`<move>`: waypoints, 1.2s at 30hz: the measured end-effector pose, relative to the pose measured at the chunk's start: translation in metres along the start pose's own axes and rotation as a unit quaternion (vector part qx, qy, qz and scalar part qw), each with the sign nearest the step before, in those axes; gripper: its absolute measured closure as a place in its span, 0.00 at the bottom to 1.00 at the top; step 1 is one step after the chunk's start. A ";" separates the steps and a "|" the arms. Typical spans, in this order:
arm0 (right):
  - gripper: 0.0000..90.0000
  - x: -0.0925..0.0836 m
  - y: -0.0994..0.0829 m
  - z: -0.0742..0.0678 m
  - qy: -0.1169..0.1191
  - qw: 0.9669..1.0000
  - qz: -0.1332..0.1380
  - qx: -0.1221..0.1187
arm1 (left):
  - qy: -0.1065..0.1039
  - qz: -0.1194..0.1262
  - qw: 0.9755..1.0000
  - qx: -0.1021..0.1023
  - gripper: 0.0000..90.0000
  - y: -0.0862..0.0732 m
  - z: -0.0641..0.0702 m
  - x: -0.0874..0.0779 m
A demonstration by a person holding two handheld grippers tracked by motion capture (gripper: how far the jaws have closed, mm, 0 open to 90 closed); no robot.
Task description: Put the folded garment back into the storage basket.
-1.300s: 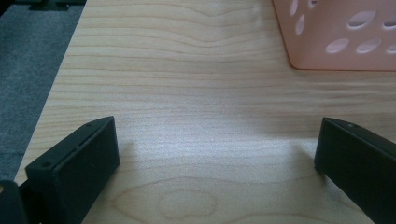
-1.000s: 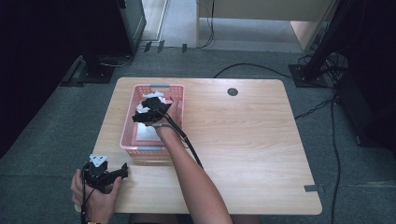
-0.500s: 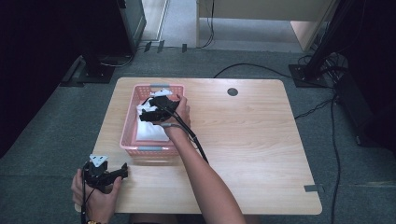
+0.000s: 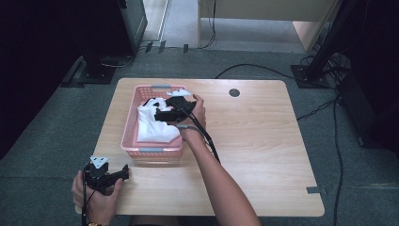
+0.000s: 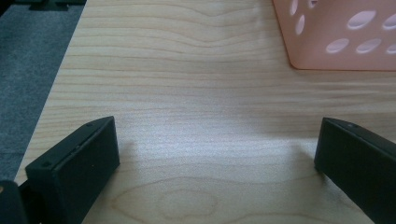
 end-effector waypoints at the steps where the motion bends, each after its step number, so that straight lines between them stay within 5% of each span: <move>1: 0.00 -0.002 -0.001 0.003 -0.001 1.000 0.001 0.000 | 0.000 0.000 1.000 0.000 0.00 0.000 0.000 0.000; 15: 0.00 -0.025 -0.024 0.050 -0.030 0.999 0.005 0.020 | 0.000 0.001 1.000 -0.001 0.00 0.000 0.000 0.000; 36: 0.00 -0.043 -0.062 0.091 -0.050 0.998 0.002 0.031 | 0.000 0.001 1.000 -0.001 0.00 0.000 0.000 0.000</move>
Point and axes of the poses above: each handheld gripper's, and its own axes: x roughly forward along the jaws, y roughly out of its top, z roughly to its right, the point moved 6 cm from there along x, roughly forward along the jaws, and after that the axes turned 4 degrees about -x, right-handed, at the moved point
